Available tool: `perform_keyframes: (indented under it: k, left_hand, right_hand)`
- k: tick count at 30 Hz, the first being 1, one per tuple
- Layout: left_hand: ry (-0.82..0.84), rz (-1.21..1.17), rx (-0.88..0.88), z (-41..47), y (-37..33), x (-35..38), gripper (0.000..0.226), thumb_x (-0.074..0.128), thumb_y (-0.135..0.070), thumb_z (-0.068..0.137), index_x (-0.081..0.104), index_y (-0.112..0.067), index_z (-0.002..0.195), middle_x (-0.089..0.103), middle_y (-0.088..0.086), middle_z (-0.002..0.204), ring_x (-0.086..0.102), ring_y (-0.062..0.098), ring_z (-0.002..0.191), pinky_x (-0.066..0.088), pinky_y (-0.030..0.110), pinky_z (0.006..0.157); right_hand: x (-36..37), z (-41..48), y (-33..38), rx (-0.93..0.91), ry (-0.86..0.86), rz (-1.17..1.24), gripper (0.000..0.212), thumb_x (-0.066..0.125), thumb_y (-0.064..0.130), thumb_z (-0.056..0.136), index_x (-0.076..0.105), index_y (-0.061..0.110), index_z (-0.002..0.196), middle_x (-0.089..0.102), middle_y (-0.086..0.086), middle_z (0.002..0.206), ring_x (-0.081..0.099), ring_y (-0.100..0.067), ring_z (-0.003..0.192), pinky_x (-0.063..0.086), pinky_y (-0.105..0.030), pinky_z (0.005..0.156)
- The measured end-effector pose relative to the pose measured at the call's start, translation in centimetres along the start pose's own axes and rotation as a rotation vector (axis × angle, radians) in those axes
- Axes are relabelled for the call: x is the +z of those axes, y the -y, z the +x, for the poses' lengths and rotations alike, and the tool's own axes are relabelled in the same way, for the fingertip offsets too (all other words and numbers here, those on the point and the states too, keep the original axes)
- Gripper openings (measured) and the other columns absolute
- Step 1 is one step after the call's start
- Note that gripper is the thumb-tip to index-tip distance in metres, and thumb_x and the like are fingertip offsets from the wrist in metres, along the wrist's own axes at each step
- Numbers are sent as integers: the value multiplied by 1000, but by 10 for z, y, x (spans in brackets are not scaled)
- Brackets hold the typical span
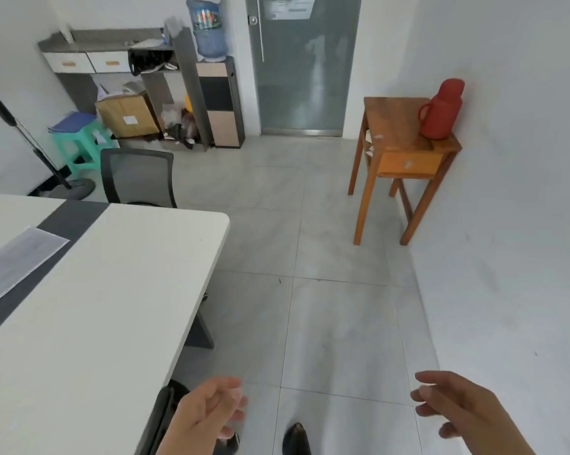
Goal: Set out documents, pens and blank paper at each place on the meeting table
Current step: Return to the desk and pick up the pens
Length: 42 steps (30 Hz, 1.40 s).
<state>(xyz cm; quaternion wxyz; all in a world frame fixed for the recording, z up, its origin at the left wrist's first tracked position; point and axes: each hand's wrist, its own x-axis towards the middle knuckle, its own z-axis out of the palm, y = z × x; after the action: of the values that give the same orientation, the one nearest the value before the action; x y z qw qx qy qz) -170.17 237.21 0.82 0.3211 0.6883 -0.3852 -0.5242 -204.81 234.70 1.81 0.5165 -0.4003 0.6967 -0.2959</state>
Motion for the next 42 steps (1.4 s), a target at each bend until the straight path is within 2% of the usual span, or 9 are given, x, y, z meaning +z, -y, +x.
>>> perform_keyframes:
  k: [5,10,15,20,26,30,35,38,42]
  left_hand:
    - [53,17,56,99,-79,2,14,57,-1,92,67,-8,98,77,5,78,71,16,68,54,26,58]
    - [56,33,77,182,-141,-2,16,55,2,92,67,-7,98,76,10,80,72,19,68,56,33,60]
    - [13,44,7,274,-175,6,16,55,0,92,68,-6,99,76,10,82,72,22,71,57,42,66]
    - [-56,26,-30,368,-229,24,15,55,-2,93,67,-7,101,77,7,83,73,24,77,58,35,63]
    - [-185,-68,-31,460,-302,20,17,54,-2,93,67,-11,98,77,5,84,73,22,78,58,33,64]
    - [-281,-149,-89,510,-313,2,16,55,-3,93,68,-10,100,76,7,86,73,24,78,56,34,62]
    - [-372,-213,-142,598,-322,-46,17,55,-3,93,69,-8,101,76,10,86,72,27,80,55,34,64]
    - [-402,-257,-135,662,-344,-90,17,55,-5,94,69,-9,103,76,12,87,72,30,82,56,39,69]
    - [-401,-276,-52,748,-400,-159,17,55,-4,94,69,-7,104,75,15,88,71,33,84,55,42,71]
  right_hand:
    - [-6,82,69,-39,-45,35,15,64,0,89,72,10,94,77,-6,78,74,-21,72,49,-37,59]
    - [-1,161,115,-24,-51,82,16,63,-1,89,72,10,94,77,-8,79,74,-24,74,48,-38,59]
    - [-1,267,155,-14,-20,101,16,63,-3,88,72,9,94,77,-8,77,72,-31,79,47,-37,58]
    - [-7,398,216,-51,45,63,14,63,-2,88,72,8,95,77,-8,77,71,-31,78,47,-37,58]
    - [0,544,328,-113,222,-62,13,64,3,89,70,11,97,77,-6,78,72,-27,78,48,-35,59]
    - [33,629,399,-133,309,-121,12,65,5,88,70,14,94,77,-3,75,71,-26,78,49,-32,59]
    - [109,722,461,-152,390,-176,13,65,2,87,70,13,95,77,-2,75,72,-19,68,51,-36,59]
    - [158,766,499,-165,436,-191,14,64,3,89,70,14,97,77,-3,79,73,-16,69,50,-30,56]
    - [216,819,570,-195,460,-166,16,63,0,89,71,11,98,78,-6,81,74,-18,70,48,-32,56]
